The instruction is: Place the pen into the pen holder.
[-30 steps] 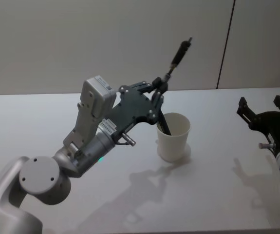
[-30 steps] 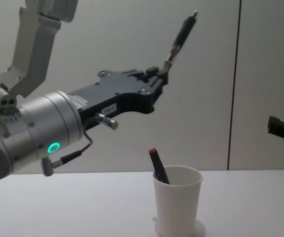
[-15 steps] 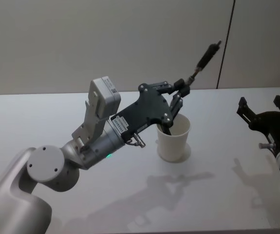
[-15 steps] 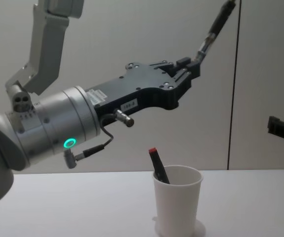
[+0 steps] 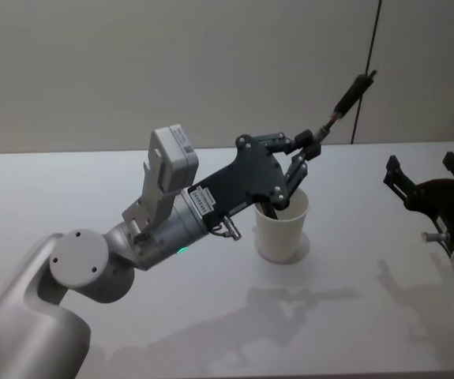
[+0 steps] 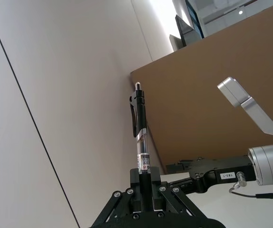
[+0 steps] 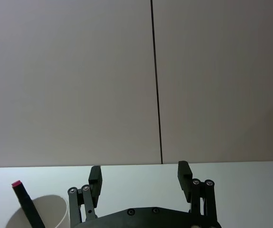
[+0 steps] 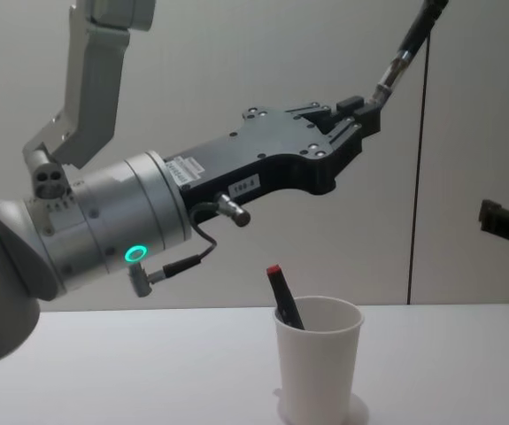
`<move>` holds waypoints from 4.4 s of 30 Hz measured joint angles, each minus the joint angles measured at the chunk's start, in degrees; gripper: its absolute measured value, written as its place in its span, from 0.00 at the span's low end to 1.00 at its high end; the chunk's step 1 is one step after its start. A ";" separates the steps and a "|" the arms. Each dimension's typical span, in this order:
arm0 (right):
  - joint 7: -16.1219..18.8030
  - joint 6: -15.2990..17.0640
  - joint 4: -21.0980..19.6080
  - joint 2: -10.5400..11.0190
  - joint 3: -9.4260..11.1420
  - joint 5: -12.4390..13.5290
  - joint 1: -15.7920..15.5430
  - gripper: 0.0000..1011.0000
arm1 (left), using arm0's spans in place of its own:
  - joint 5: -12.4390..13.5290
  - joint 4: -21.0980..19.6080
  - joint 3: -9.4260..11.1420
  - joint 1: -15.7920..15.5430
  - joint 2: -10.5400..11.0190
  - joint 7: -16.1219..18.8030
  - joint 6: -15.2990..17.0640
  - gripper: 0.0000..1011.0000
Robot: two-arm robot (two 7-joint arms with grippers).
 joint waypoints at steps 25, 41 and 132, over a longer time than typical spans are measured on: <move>9.80 -2.50 -7.72 4.38 2.48 6.50 -4.77 0.99 | -0.52 0.96 0.12 -0.68 -0.33 -1.78 -0.71 0.13; 21.47 -4.33 -11.90 7.10 3.55 15.11 -6.29 0.99 | -0.59 1.07 0.12 -0.76 -0.39 -1.96 -0.81 0.13; 15.53 8.23 -16.35 -0.92 -4.00 19.32 1.29 0.13 | -0.58 1.07 0.11 -0.77 -0.38 -2.01 -0.80 0.58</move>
